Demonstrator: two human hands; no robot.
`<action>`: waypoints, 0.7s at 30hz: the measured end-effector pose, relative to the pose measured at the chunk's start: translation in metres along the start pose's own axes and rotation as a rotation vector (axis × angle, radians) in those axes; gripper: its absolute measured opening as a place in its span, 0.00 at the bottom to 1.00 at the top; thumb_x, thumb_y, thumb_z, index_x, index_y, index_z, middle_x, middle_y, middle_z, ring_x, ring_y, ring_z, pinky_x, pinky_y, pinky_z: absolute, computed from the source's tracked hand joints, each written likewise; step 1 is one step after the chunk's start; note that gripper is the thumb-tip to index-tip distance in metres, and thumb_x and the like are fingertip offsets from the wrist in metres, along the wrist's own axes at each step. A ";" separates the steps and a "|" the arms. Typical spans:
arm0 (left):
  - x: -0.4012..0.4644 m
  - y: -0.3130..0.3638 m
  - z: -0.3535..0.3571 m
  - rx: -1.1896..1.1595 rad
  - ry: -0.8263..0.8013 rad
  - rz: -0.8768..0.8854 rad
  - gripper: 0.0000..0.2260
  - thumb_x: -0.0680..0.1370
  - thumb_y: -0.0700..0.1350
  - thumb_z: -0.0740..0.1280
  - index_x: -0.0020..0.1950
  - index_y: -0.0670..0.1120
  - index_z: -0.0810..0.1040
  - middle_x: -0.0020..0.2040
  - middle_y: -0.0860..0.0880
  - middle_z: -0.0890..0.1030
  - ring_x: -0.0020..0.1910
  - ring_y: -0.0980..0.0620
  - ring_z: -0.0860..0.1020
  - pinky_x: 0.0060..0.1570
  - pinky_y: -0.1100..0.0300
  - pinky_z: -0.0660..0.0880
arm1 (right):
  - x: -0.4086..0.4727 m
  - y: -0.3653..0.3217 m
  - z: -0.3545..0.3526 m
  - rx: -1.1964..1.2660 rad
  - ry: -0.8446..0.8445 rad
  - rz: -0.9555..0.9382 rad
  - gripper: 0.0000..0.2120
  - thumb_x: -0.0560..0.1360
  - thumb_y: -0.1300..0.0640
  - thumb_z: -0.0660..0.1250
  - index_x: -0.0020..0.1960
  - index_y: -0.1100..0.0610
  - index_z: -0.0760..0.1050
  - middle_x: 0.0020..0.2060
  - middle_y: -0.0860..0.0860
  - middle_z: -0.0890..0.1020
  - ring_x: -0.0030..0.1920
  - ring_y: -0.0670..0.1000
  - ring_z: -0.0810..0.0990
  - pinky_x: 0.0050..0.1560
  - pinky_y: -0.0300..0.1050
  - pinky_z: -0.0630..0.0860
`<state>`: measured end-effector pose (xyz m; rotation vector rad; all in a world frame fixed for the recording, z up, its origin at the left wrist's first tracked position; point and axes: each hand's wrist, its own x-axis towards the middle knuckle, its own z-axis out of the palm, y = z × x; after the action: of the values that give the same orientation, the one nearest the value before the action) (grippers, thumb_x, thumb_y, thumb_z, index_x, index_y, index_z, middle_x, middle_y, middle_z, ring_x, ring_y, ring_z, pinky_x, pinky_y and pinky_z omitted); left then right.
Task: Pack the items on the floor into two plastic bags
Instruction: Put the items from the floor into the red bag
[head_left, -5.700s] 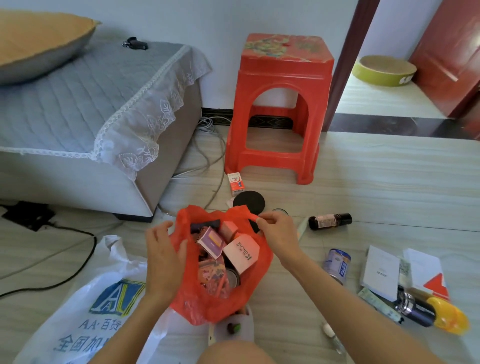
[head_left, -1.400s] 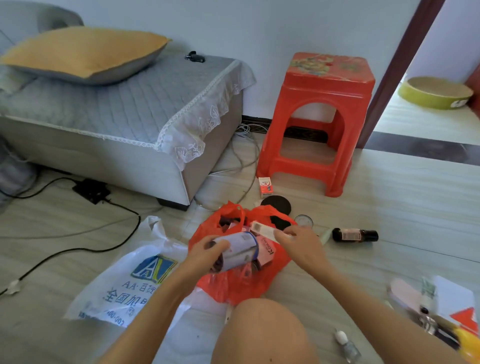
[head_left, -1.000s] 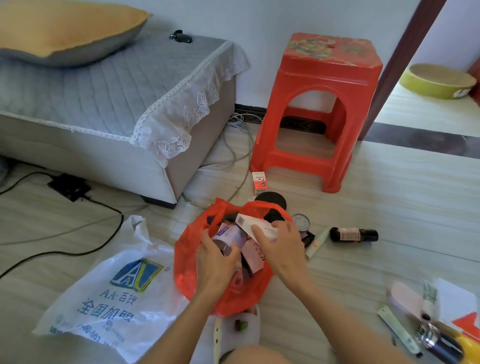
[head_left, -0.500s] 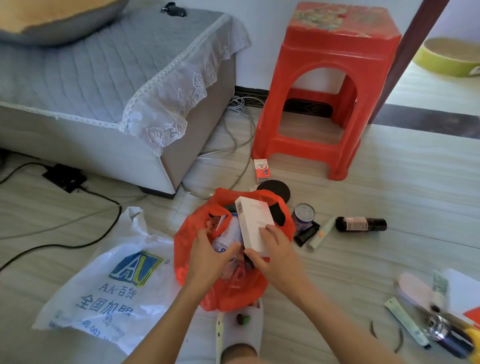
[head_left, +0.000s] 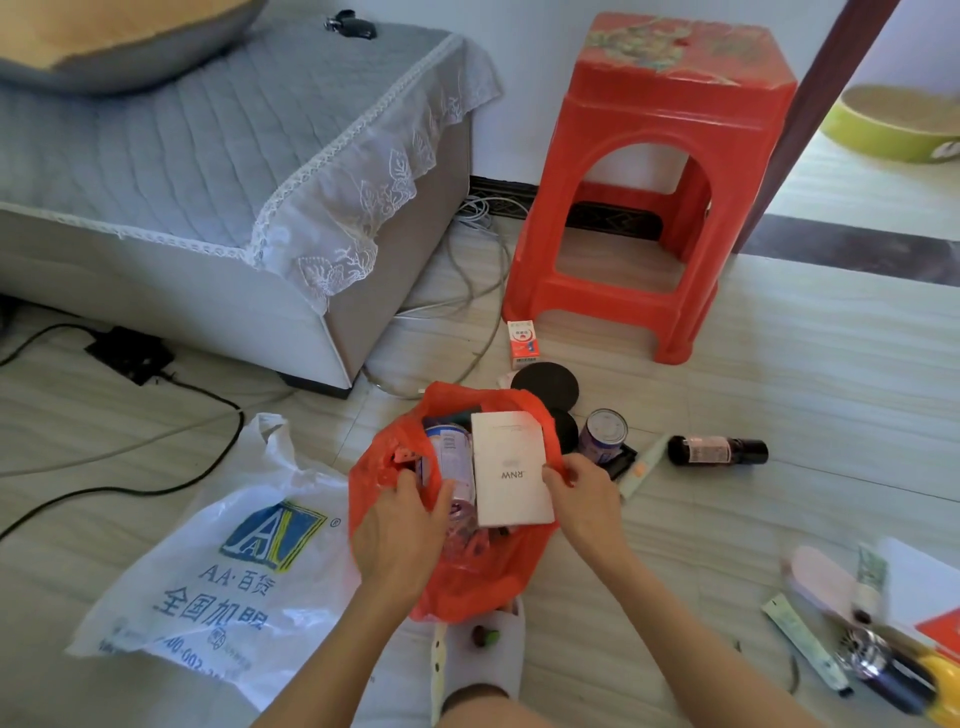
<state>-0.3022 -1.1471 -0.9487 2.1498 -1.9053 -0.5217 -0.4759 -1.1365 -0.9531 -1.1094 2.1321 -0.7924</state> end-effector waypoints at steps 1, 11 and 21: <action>0.000 0.000 -0.004 -0.017 -0.007 0.029 0.17 0.79 0.59 0.53 0.49 0.46 0.71 0.44 0.47 0.79 0.42 0.46 0.78 0.37 0.57 0.69 | 0.000 -0.005 -0.003 0.059 -0.016 0.007 0.07 0.76 0.58 0.62 0.48 0.61 0.77 0.41 0.52 0.78 0.43 0.51 0.74 0.37 0.39 0.63; 0.012 -0.011 -0.073 -0.498 0.042 -0.081 0.15 0.79 0.50 0.59 0.38 0.43 0.76 0.32 0.46 0.77 0.34 0.50 0.73 0.33 0.60 0.66 | -0.016 -0.066 -0.046 0.357 -0.149 -0.106 0.11 0.76 0.60 0.63 0.36 0.58 0.72 0.29 0.50 0.72 0.28 0.41 0.68 0.29 0.31 0.63; 0.032 -0.016 -0.092 -0.537 0.025 -0.055 0.15 0.79 0.45 0.59 0.41 0.37 0.77 0.37 0.40 0.79 0.37 0.46 0.74 0.36 0.56 0.67 | -0.001 -0.082 -0.065 0.348 -0.140 -0.089 0.12 0.76 0.61 0.63 0.34 0.55 0.72 0.29 0.50 0.75 0.31 0.48 0.71 0.35 0.40 0.69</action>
<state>-0.2478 -1.1832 -0.8747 1.8433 -1.4746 -0.8932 -0.4824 -1.1594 -0.8510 -1.0440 1.7563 -1.0485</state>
